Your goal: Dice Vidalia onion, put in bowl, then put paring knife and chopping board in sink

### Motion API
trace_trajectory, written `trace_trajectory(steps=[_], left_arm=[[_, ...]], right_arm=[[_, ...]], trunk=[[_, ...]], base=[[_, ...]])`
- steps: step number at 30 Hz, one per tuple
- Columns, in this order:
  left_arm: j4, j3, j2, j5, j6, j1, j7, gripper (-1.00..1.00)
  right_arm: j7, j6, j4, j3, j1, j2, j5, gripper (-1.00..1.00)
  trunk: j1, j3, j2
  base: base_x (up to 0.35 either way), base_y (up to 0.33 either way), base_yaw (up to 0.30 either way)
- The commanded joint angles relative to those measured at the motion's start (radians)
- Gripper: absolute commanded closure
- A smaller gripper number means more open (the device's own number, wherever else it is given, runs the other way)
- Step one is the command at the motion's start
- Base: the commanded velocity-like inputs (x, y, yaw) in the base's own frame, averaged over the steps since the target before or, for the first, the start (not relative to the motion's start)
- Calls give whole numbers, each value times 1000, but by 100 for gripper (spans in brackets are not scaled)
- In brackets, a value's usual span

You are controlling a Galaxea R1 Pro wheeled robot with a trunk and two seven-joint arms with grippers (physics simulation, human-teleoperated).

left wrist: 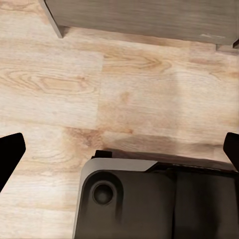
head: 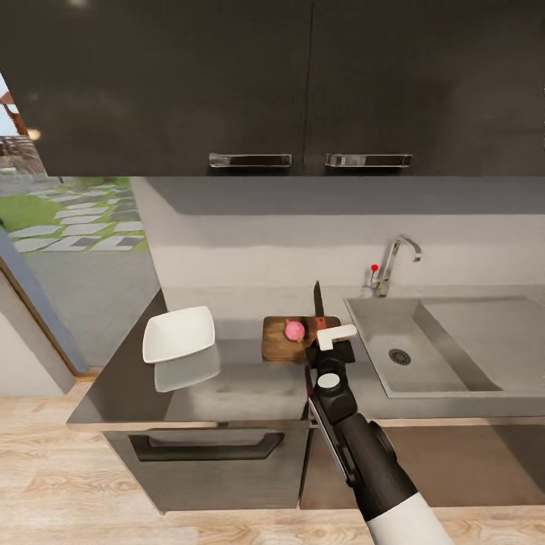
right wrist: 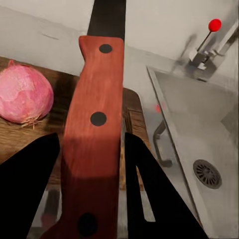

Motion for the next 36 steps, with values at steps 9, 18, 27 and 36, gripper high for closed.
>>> trace_trajectory(steps=[9,18,27,36], left_arm=[[-1,1,-1,6,-1,0,1,-100],[39,1,-1,6,-1,-1,1,-100],[66,1,-2,6,-1,-1,1,-100],[63,1,-2,6,-1,-1,1,-100]], right_arm=[[-5,60,5,8,-1,0,97,100],[-1,74,2,12,-1,0,177,100],[12,311,-1,199,-1,0,362,100],[119,321,5,202,-1,0,394,100]], trunk=[[0,-1,-1],[0,-1,-1],[0,-1,-1],[0,-1,-1]], base=[[1,-2,0],[0,0,0],[0,0,0],[0,0,0]])
